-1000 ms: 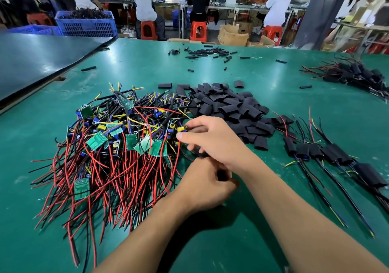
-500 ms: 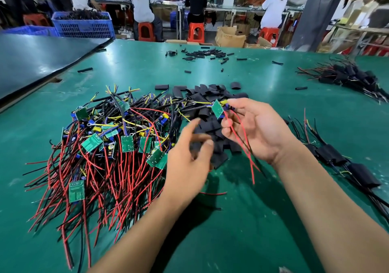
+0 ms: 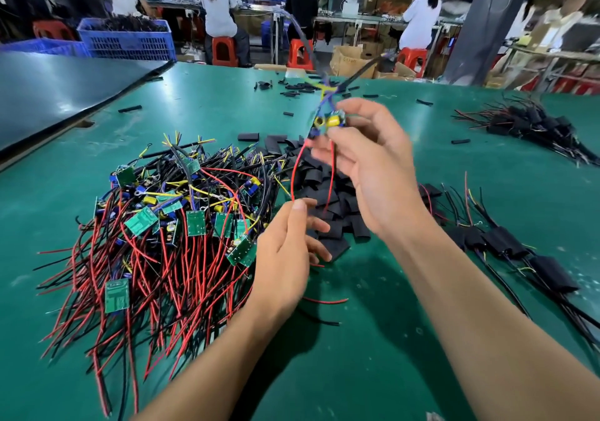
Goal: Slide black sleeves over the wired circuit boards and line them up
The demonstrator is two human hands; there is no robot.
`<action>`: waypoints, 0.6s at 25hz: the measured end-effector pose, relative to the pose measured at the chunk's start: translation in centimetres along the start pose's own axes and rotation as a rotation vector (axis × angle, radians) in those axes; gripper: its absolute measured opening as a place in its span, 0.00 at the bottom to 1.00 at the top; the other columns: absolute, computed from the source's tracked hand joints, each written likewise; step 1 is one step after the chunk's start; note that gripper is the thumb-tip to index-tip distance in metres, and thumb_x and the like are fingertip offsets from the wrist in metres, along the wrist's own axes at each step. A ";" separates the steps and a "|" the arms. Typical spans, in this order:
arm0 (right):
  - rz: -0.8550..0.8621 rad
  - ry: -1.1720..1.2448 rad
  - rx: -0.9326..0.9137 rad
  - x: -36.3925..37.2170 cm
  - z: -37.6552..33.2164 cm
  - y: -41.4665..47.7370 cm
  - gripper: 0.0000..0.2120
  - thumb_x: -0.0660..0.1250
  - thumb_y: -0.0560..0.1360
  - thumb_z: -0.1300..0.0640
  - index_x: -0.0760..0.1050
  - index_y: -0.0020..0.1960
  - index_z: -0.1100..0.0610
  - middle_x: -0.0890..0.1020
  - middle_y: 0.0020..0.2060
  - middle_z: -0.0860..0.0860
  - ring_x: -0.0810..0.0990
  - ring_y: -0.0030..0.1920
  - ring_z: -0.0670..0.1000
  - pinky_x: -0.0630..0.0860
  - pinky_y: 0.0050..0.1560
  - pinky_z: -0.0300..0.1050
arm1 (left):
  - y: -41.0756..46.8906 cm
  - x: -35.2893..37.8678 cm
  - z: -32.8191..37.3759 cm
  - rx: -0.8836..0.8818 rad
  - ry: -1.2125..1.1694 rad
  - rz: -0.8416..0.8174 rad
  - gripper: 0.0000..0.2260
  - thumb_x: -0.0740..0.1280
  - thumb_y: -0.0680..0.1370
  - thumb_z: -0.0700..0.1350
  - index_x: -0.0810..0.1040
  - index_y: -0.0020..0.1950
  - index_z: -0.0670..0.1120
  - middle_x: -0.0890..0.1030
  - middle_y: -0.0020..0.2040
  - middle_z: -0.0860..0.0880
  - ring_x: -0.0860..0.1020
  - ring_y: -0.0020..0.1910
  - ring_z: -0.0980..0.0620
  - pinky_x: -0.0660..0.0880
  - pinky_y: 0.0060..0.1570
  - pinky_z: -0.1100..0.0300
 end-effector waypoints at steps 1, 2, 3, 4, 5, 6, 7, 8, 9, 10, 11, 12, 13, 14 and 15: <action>0.001 -0.059 0.067 0.1 0.4 0.0 0.09 0.66 0.75 0.69 0.76 0.54 0.61 0.81 0.40 0.54 0.84 0.35 0.56 0.81 0.37 0.48 | -0.1 0.1 -0.1 -0.009 0.001 0.000 0.17 0.56 0.82 0.56 0.79 0.51 0.47 0.81 0.38 0.46 0.76 0.28 0.48 0.70 0.28 0.62; 0.013 -0.135 0.130 0.0 0.9 -0.1 0.08 0.66 0.76 0.69 0.76 0.54 0.60 0.79 0.37 0.53 0.81 0.31 0.54 0.76 0.30 0.46 | -0.2 0.1 -0.1 -0.017 0.006 0.002 0.18 0.58 0.83 0.55 0.79 0.49 0.43 0.79 0.34 0.46 0.73 0.27 0.49 0.68 0.27 0.62; 0.030 -0.213 0.175 -0.2 1.3 -0.1 0.08 0.67 0.75 0.67 0.77 0.53 0.60 0.78 0.34 0.52 0.78 0.28 0.53 0.72 0.26 0.43 | -0.2 0.0 -0.1 -0.018 0.024 0.004 0.20 0.59 0.83 0.55 0.79 0.45 0.41 0.76 0.32 0.48 0.70 0.27 0.51 0.66 0.28 0.60; 0.046 -0.268 0.208 -0.4 1.6 -0.1 0.07 0.68 0.75 0.66 0.78 0.52 0.59 0.78 0.32 0.51 0.76 0.27 0.52 0.69 0.25 0.42 | -0.1 -0.1 -0.1 -0.012 0.054 0.003 0.20 0.61 0.83 0.55 0.79 0.43 0.40 0.74 0.30 0.50 0.67 0.28 0.52 0.64 0.29 0.59; 0.056 -0.285 0.238 -0.7 1.8 -0.1 0.07 0.68 0.74 0.66 0.78 0.51 0.58 0.79 0.32 0.51 0.76 0.27 0.52 0.70 0.25 0.42 | 0.1 -0.2 0.0 -0.001 0.094 -0.005 0.20 0.61 0.82 0.55 0.80 0.41 0.41 0.72 0.28 0.53 0.66 0.28 0.53 0.62 0.30 0.58; 0.057 -0.264 0.268 -0.9 2.0 0.0 0.07 0.68 0.75 0.66 0.78 0.52 0.58 0.80 0.35 0.52 0.79 0.29 0.52 0.72 0.26 0.43 | 0.1 -0.2 0.1 0.007 0.124 -0.023 0.21 0.60 0.83 0.56 0.81 0.40 0.42 0.71 0.27 0.54 0.65 0.28 0.53 0.62 0.30 0.58; 0.042 -0.238 0.293 -1.0 2.1 0.1 0.08 0.68 0.75 0.66 0.78 0.52 0.57 0.81 0.38 0.52 0.81 0.31 0.52 0.75 0.28 0.44 | 0.1 -0.1 0.1 0.005 0.131 -0.044 0.22 0.59 0.83 0.56 0.81 0.40 0.42 0.70 0.27 0.53 0.66 0.27 0.53 0.62 0.29 0.59; 0.011 -0.268 0.298 -1.0 2.2 0.3 0.08 0.68 0.75 0.65 0.78 0.52 0.56 0.82 0.39 0.52 0.82 0.32 0.51 0.76 0.30 0.43 | 0.0 0.0 0.1 -0.013 0.117 -0.064 0.23 0.57 0.84 0.56 0.81 0.41 0.42 0.71 0.27 0.51 0.67 0.26 0.52 0.62 0.27 0.60; -0.032 -0.401 0.274 -1.0 2.5 0.5 0.08 0.69 0.74 0.63 0.79 0.52 0.53 0.81 0.39 0.49 0.81 0.31 0.47 0.75 0.30 0.40 | 0.0 0.1 -0.1 -0.044 0.102 -0.085 0.23 0.57 0.84 0.55 0.81 0.42 0.41 0.73 0.28 0.49 0.67 0.25 0.52 0.63 0.25 0.61; -0.074 -0.606 0.230 -0.9 2.7 0.6 0.08 0.70 0.73 0.60 0.79 0.50 0.49 0.81 0.37 0.45 0.78 0.30 0.43 0.73 0.30 0.35 | -0.1 0.2 -0.3 -0.082 0.102 -0.116 0.21 0.57 0.84 0.53 0.81 0.43 0.40 0.74 0.28 0.48 0.68 0.24 0.51 0.63 0.25 0.61; -0.112 -0.799 0.187 -0.7 2.9 0.6 0.07 0.72 0.72 0.56 0.80 0.48 0.47 0.80 0.36 0.42 0.77 0.30 0.39 0.70 0.30 0.31 | -0.1 0.3 -0.4 -0.118 0.118 -0.157 0.19 0.58 0.84 0.51 0.80 0.44 0.39 0.75 0.29 0.47 0.68 0.23 0.51 0.63 0.25 0.61; -0.142 -0.925 0.169 -0.4 3.2 0.4 0.07 0.73 0.71 0.53 0.79 0.47 0.46 0.81 0.37 0.41 0.77 0.33 0.38 0.70 0.31 0.31 | -0.1 0.4 -0.6 -0.148 0.136 -0.201 0.17 0.59 0.84 0.49 0.80 0.44 0.39 0.76 0.30 0.47 0.68 0.23 0.50 0.62 0.25 0.60; -0.158 -0.991 0.182 -0.4 3.6 0.1 0.07 0.75 0.70 0.50 0.79 0.47 0.46 0.81 0.40 0.41 0.77 0.37 0.39 0.70 0.33 0.33 | -0.1 0.4 -0.7 -0.165 0.142 -0.233 0.17 0.59 0.84 0.47 0.80 0.43 0.39 0.76 0.30 0.46 0.68 0.22 0.50 0.62 0.26 0.59; -0.156 -1.012 0.216 -0.5 4.1 -0.4 0.09 0.76 0.70 0.47 0.78 0.46 0.46 0.81 0.42 0.43 0.79 0.41 0.43 0.72 0.37 0.38 | -0.1 0.4 -0.7 -0.175 0.131 -0.245 0.18 0.58 0.84 0.46 0.80 0.41 0.39 0.77 0.30 0.44 0.68 0.22 0.49 0.62 0.25 0.59; -0.133 -1.009 0.253 -0.6 4.3 -0.8 0.12 0.76 0.69 0.43 0.77 0.45 0.47 0.82 0.43 0.46 0.79 0.42 0.47 0.73 0.38 0.41 | 0.0 0.3 -0.6 -0.175 0.111 -0.241 0.20 0.57 0.84 0.47 0.80 0.39 0.40 0.77 0.30 0.44 0.68 0.22 0.49 0.63 0.25 0.60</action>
Point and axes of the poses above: each hand's wrist, its own y-axis towards the middle knuckle, its own x-axis out of the palm, z = x × y, the point moved 1 cm from there along y, towards the middle knuckle
